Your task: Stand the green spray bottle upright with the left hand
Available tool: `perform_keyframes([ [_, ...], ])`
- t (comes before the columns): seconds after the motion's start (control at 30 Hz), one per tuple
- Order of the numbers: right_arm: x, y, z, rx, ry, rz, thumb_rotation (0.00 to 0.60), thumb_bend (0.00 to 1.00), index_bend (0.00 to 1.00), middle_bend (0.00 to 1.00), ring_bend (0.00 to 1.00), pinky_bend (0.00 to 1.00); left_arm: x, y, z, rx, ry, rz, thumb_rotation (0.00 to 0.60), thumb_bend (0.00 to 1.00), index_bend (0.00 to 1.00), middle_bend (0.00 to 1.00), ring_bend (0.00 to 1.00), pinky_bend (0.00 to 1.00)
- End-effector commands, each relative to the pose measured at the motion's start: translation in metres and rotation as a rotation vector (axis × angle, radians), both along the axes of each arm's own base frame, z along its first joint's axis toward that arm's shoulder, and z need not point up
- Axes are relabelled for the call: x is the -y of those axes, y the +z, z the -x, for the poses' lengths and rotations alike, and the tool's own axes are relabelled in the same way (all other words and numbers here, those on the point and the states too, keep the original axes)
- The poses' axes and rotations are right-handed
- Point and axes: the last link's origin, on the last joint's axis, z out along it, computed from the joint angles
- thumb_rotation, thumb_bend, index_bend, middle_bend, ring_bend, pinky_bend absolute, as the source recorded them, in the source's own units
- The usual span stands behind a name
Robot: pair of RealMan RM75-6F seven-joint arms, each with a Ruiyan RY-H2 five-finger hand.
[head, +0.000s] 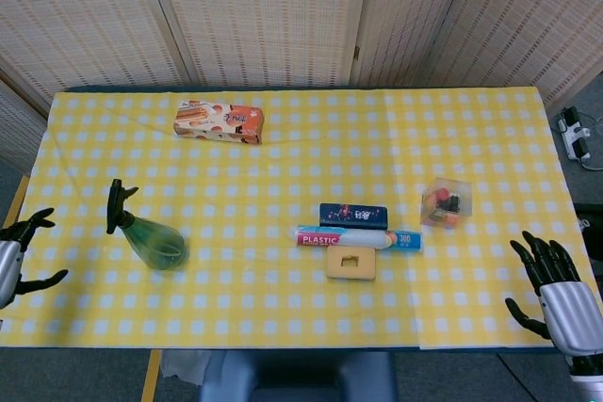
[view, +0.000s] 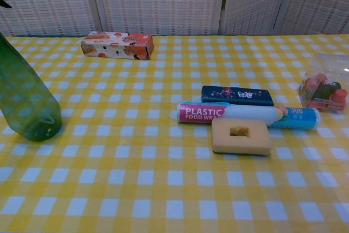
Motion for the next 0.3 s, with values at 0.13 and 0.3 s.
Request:
perform_keyframes([
  [0.13,-0.0006,-0.0037,-0.0026,-0.005,0.013,-0.024,0.600,0.33,0.00,0.00,0.00,0.00,0.0306,-0.0272,0.0028,-0.185,0.027,-0.073,0.600,0.12,0.05,0.00,0.00,0.00],
  [0.3,-0.0019,-0.0026,-0.0032,-0.002,0.019,-0.016,0.600,0.33,0.00,0.00,0.00,0.00,0.0333,-0.0276,-0.0011,-0.248,0.017,-0.113,0.600,0.12,0.04,0.00,0.00,0.00],
])
